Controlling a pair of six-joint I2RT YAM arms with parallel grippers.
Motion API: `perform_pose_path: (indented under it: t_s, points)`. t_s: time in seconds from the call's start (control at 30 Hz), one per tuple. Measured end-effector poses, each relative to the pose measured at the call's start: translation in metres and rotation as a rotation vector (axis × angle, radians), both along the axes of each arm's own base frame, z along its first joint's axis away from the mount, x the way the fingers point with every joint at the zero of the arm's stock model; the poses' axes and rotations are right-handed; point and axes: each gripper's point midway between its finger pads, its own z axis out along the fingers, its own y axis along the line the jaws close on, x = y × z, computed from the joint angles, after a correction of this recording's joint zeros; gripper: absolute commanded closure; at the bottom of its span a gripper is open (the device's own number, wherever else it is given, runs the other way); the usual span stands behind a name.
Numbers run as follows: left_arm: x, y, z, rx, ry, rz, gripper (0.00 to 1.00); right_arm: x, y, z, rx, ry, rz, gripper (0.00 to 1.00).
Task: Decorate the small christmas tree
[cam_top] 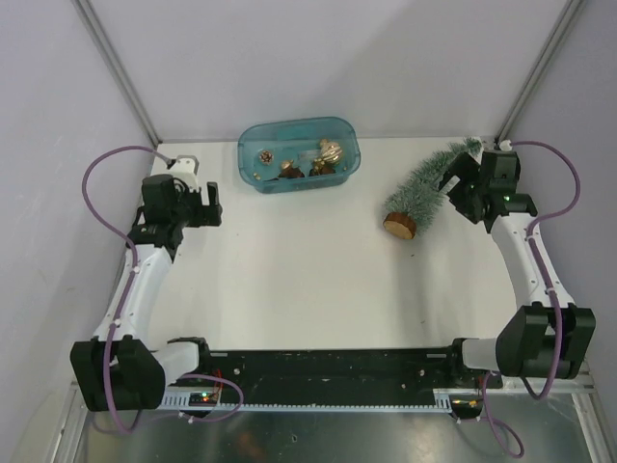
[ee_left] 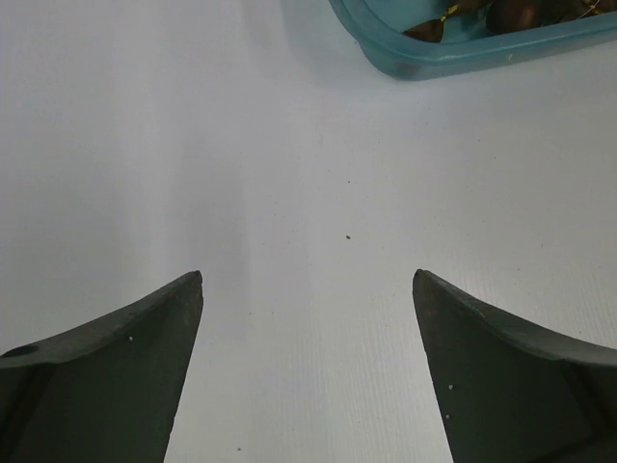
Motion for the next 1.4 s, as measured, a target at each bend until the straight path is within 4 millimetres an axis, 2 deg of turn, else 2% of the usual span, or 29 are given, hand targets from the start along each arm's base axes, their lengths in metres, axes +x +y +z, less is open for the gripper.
perform_pose_path:
  t_s: [0.17,0.37,0.53,0.67,0.83,1.07,1.23,1.3,1.4]
  points:
    - [0.004,-0.001,-0.011,-0.019,0.039,0.010,0.01,0.005,-0.006,-0.005,0.015,0.006,-0.006,0.01]
    - [0.007,-0.004,-0.016,-0.038,0.059,-0.001,0.00,0.020,-0.010,-0.022,-0.003,0.026,-0.012,0.01]
    - [0.008,-0.008,-0.020,-0.051,0.069,-0.021,0.00,0.041,-0.017,-0.048,-0.017,0.048,-0.034,0.01]
    - [0.008,-0.012,-0.022,-0.062,0.077,-0.037,0.00,0.057,-0.027,-0.077,-0.022,0.085,-0.060,0.06]
    - [0.009,-0.013,-0.027,-0.068,0.095,-0.043,0.00,0.070,-0.039,-0.106,-0.011,0.115,-0.096,0.17]
    - [0.010,-0.016,-0.036,-0.079,0.126,-0.055,0.00,0.093,-0.044,-0.106,0.033,0.039,-0.100,0.38]
    - [0.010,-0.017,-0.040,-0.082,0.136,-0.058,0.00,0.104,-0.040,-0.109,0.066,0.011,-0.088,0.48]
    - [0.010,-0.017,-0.040,-0.083,0.136,-0.060,0.00,0.106,-0.039,-0.111,0.074,0.004,-0.083,0.56]
    - [0.010,-0.018,-0.040,-0.085,0.136,-0.063,0.00,0.109,-0.036,-0.114,0.086,0.003,-0.076,0.75]
